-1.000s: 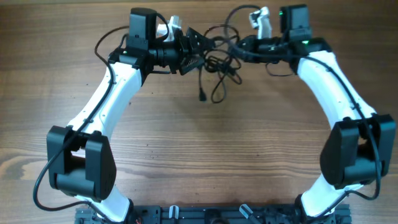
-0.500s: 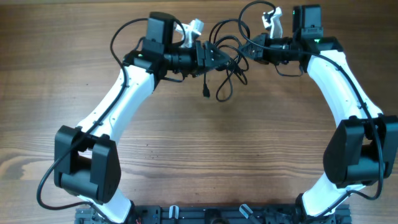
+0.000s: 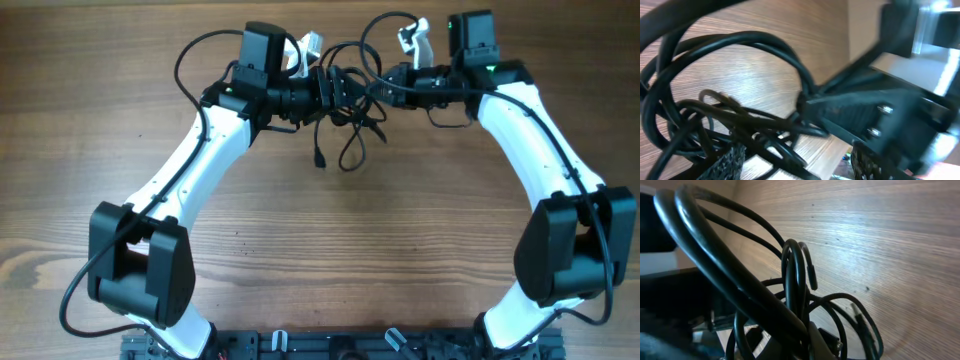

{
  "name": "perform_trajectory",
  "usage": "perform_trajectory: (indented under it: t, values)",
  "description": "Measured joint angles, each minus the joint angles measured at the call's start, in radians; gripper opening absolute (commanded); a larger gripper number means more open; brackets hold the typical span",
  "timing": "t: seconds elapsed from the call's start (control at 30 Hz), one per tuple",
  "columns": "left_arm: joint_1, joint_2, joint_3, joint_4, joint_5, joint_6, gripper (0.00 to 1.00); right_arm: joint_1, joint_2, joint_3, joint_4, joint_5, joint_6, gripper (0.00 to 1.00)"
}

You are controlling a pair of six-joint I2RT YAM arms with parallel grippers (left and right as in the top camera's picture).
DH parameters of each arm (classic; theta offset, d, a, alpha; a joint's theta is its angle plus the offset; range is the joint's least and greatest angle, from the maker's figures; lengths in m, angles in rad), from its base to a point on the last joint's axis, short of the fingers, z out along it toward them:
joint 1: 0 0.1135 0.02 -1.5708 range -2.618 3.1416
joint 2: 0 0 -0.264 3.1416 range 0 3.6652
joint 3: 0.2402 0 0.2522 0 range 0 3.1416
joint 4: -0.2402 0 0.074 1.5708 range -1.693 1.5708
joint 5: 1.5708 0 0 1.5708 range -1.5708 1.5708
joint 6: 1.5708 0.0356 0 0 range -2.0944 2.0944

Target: Untangle cables

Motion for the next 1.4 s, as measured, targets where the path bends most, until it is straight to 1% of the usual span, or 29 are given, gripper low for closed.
perform_trajectory:
  t: [0.1, 0.17, 0.33, 0.47, 0.57, 0.63, 0.7, 0.93, 0.97, 1.03, 1.1, 1.13, 1.17, 1.2, 1.23, 1.4]
  values:
    - [-0.003, 0.000, 0.000, -0.005, -0.048, -0.006, 0.77, 0.003, -0.027, 0.000, 0.001, 0.013, 0.000, 0.04]
    - [-0.003, 0.000, 0.000, -0.004, -0.094, -0.040, 0.79, 0.003, -0.041, 0.000, 0.001, 0.022, 0.001, 0.04]
    - [-0.003, 0.000, 0.000, 0.020, -0.168, -0.116, 0.79, 0.006, -0.044, 0.000, -0.001, 0.029, 0.004, 0.04]
    - [-0.003, 0.000, 0.000, 0.060, -0.192, -0.166, 0.80, 0.024, -0.045, 0.000, -0.001, 0.046, 0.004, 0.04]
    - [-0.003, 0.000, 0.000, 0.084, -0.196, -0.184, 0.72, 0.043, -0.045, 0.000, -0.001, 0.054, 0.004, 0.04]
    - [-0.003, 0.000, 0.000, 0.084, -0.198, -0.193, 0.66, 0.054, -0.045, 0.000, -0.001, 0.061, 0.004, 0.04]
    - [-0.006, 0.000, 0.000, 0.084, -0.199, -0.196, 0.63, 0.060, -0.045, 0.000, -0.001, 0.067, 0.004, 0.04]
    - [-0.011, 0.000, 0.000, 0.072, -0.206, -0.200, 0.47, 0.060, -0.045, 0.000, -0.002, 0.068, 0.004, 0.04]
    - [-0.011, 0.000, 0.000, 0.072, -0.206, -0.200, 0.46, 0.060, -0.045, 0.000, -0.002, 0.068, 0.004, 0.04]
    - [-0.013, 0.000, 0.000, 0.072, -0.206, -0.200, 0.39, 0.060, -0.045, 0.000, -0.002, 0.068, 0.004, 0.04]
    - [-0.019, 0.000, 0.000, 0.070, -0.210, -0.201, 0.36, 0.060, -0.045, 0.000, -0.002, 0.070, 0.004, 0.04]
    - [-0.026, 0.000, 0.000, 0.068, -0.211, -0.200, 0.32, 0.060, -0.045, 0.000, -0.002, 0.074, 0.004, 0.04]
    - [-0.034, 0.000, 0.000, 0.068, -0.213, -0.200, 0.25, 0.060, -0.045, 0.000, -0.002, 0.077, 0.004, 0.04]
    - [-0.042, 0.000, 0.000, 0.066, -0.214, -0.199, 0.06, 0.060, -0.045, 0.000, -0.006, 0.085, 0.004, 0.04]
    - [-0.046, 0.000, 0.000, 0.066, -0.213, -0.200, 0.04, 0.060, -0.045, 0.000, -0.013, 0.092, 0.004, 0.04]
    - [-0.040, 0.000, 0.000, 0.062, -0.151, -0.204, 0.04, 0.060, -0.046, 0.000, -0.010, 0.139, 0.015, 0.04]
